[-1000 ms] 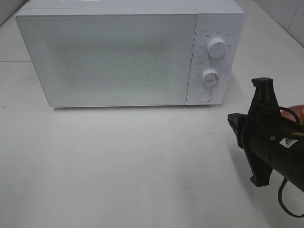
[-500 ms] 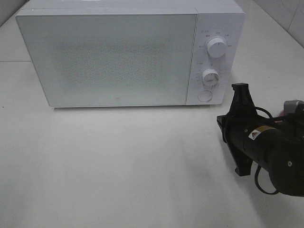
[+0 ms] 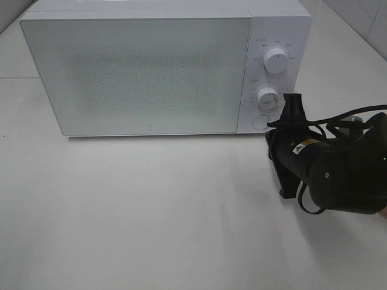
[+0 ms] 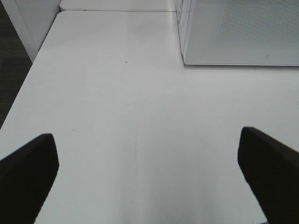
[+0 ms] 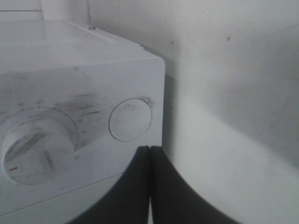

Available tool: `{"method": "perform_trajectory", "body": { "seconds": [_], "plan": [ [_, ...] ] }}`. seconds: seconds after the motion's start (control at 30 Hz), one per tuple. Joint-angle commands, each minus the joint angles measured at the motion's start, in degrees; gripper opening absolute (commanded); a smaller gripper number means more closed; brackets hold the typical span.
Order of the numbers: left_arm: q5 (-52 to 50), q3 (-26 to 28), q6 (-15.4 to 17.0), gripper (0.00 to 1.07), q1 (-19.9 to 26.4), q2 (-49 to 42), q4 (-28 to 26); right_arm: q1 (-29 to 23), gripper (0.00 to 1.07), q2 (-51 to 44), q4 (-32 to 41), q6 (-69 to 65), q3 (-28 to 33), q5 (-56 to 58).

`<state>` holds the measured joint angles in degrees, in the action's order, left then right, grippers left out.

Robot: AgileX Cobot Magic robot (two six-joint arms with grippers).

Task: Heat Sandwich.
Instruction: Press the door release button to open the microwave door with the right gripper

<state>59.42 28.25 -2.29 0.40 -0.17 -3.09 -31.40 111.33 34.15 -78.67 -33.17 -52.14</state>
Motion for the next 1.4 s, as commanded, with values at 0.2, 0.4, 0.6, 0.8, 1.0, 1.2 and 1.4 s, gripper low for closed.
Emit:
{"method": "perform_trajectory", "body": {
  "seconds": [0.2, 0.4, 0.6, 0.8, 1.0, 1.2, 1.4],
  "plan": [
    [-0.06, -0.11, 0.06, 1.04, 0.17, -1.78, -0.11, 2.52, 0.00, 3.55, -2.12, -0.74, -4.76, -0.63],
    [-0.06, -0.11, 0.06, 1.04, 0.17, -1.78, -0.11, 4.98, 0.00, 4.24, -4.93, -0.92, -7.51, -0.46],
    [-0.06, -0.11, 0.06, 1.04, 0.17, -1.78, -0.11, 5.50, 0.00, 5.27, -5.39, -1.66, -8.77, 0.80],
    [-0.06, -0.11, 0.06, 1.04, 0.17, -1.78, -0.11, 5.50, 0.00, 6.99, -8.14, -4.81, -9.80, 1.15],
    [-0.06, -0.11, 0.06, 1.04, 0.17, -1.78, -0.11, 5.61, 0.00, 7.56, -6.99, -3.61, -9.85, -2.41],
    [-0.06, -0.11, 0.06, 1.04, 0.17, -1.78, -0.11, 5.61, 0.00, 7.56, -6.76, -3.50, -11.00, -3.90],
    [-0.06, -0.11, 0.06, 1.04, 0.17, -1.78, -0.11, 5.61, 0.00, 8.65, -6.13, -3.04, -12.55, -11.00]
  ]
}}
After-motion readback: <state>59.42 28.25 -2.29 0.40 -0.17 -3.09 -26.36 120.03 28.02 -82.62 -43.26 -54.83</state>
